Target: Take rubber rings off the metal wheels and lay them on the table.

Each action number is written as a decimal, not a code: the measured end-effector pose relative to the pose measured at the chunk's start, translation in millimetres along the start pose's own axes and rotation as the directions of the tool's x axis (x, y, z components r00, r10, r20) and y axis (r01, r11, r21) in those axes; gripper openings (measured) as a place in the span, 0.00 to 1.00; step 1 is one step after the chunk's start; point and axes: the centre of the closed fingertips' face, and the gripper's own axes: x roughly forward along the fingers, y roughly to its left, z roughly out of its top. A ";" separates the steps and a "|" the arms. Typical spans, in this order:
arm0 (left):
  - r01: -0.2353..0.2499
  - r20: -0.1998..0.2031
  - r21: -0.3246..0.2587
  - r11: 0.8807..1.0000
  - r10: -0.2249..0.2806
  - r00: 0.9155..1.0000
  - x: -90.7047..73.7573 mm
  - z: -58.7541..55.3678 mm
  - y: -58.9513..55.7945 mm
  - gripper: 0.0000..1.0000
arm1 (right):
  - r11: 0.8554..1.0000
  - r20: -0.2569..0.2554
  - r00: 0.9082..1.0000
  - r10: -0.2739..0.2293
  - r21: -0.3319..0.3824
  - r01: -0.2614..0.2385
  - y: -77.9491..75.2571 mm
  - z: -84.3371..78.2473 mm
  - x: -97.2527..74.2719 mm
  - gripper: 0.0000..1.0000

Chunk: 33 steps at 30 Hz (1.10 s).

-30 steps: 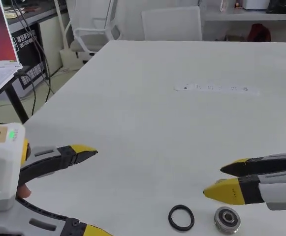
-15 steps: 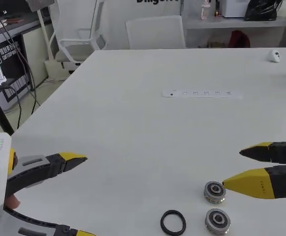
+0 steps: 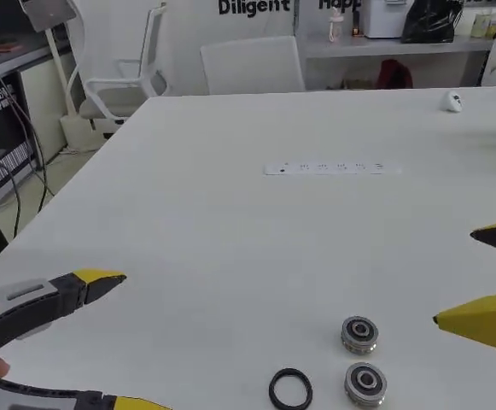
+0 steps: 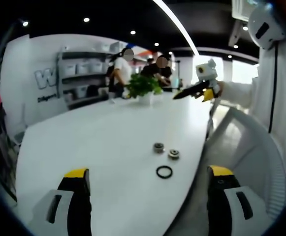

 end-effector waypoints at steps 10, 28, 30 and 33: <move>-0.122 0.068 -0.038 0.992 0.125 0.990 -21.4 8.0 19.2 1.00 | 0.988 0.141 0.979 -0.150 -0.006 0.152 -19.6 5.7 -28.5 0.96; -0.240 0.083 -0.101 0.966 0.248 0.965 -46.6 -4.9 30.8 1.00 | 0.945 0.174 0.931 -0.322 0.120 0.304 -43.8 -45.7 -60.7 0.99; -0.243 0.071 -0.097 0.965 0.251 0.965 -47.5 -8.7 31.1 1.00 | 0.938 0.135 0.932 -0.337 0.132 0.320 -47.0 -60.8 -60.6 0.99; -0.260 0.073 -0.114 0.959 0.269 0.960 -50.7 -12.7 33.9 1.00 | 0.931 0.100 0.931 -0.350 0.141 0.335 -46.0 -71.9 -58.6 0.99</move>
